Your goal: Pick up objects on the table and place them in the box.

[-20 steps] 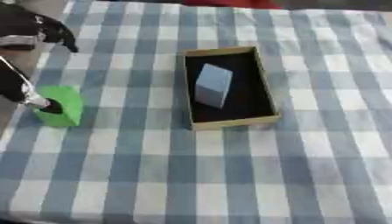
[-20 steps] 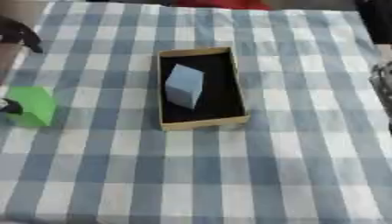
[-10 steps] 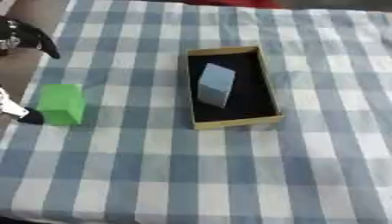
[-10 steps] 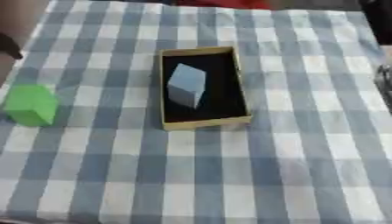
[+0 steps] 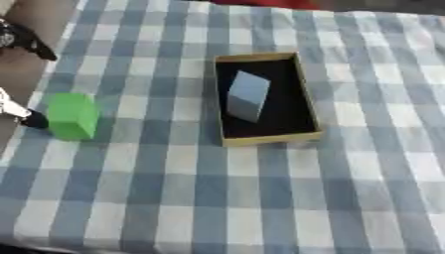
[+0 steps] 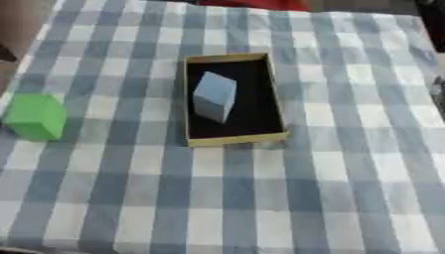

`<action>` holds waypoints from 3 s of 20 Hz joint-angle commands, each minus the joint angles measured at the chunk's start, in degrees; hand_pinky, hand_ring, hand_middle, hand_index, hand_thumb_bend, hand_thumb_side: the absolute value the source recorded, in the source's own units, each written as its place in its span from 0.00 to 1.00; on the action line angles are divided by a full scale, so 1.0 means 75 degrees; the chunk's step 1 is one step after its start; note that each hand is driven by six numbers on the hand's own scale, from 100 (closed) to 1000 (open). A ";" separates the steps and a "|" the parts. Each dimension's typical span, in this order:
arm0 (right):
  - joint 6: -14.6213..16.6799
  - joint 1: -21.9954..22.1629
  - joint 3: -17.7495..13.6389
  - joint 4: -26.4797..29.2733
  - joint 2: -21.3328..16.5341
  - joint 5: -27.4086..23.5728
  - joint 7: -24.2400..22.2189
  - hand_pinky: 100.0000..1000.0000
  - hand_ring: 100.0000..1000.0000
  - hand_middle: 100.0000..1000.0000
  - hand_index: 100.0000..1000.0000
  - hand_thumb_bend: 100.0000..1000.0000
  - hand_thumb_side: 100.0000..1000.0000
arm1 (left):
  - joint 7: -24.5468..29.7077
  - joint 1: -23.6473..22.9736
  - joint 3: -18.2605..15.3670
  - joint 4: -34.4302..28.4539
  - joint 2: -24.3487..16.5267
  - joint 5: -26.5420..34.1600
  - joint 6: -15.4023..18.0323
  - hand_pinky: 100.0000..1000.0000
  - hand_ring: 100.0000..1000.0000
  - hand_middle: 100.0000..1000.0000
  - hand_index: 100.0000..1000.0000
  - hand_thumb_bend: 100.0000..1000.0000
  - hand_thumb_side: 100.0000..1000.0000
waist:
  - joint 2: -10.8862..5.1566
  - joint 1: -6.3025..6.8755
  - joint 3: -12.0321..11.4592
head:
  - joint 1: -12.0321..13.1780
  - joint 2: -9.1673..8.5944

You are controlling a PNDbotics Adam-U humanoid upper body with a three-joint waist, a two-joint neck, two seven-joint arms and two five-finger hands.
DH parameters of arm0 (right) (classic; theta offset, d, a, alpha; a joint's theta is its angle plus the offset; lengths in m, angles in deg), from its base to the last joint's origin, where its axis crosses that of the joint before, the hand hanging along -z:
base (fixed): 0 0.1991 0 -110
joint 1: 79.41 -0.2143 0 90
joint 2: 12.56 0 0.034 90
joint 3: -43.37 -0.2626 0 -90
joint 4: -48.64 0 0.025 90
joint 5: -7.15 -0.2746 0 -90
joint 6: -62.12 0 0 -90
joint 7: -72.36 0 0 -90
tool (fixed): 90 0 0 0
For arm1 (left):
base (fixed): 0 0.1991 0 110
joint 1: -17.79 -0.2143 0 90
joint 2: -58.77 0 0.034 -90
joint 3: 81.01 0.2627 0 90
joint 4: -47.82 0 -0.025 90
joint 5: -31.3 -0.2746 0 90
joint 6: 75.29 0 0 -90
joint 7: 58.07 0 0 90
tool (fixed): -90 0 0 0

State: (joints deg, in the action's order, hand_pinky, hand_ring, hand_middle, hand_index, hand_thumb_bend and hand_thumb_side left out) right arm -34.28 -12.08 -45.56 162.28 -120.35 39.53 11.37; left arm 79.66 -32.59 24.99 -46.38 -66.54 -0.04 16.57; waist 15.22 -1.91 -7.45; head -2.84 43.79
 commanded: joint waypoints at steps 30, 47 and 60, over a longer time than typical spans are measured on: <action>-0.0015 -0.0041 -0.0107 0.0126 0.0004 -0.0106 0.0159 0.82 0.79 0.81 0.81 0.00 1.00 | -0.0153 0.0505 0.0544 0.1421 0.0800 -0.0789 0.0348 0.76 0.74 0.65 0.79 0.58 0.53 | -0.0044 0.0004 0.0112 | 0.0031 -0.0070; -0.0015 -0.0013 -0.0137 0.0126 0.0023 -0.0136 0.0273 0.82 0.79 0.81 0.81 0.00 1.00 | 0.0128 0.0491 0.0522 0.1215 0.0727 -0.0674 0.0494 0.52 0.48 0.43 0.59 0.27 0.18 | -0.0059 0.0031 0.0098 | -0.0028 -0.0033; -0.0041 0.0039 -0.0150 0.0126 -0.0054 -0.0118 0.0325 0.82 0.79 0.80 0.80 0.00 1.00 | 0.0055 0.1058 0.0145 0.0112 0.0506 -0.0141 0.0315 0.50 0.45 0.41 0.56 0.16 0.19 | -0.0119 0.0071 0.0022 | -0.0175 0.0036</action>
State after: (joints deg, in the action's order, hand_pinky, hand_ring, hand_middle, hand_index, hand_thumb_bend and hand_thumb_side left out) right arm -34.52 -11.48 -45.94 162.28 -119.14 38.76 13.65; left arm 80.14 -25.82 27.22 -43.93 -60.67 -1.72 19.26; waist 15.56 -1.57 -7.20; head -3.89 43.80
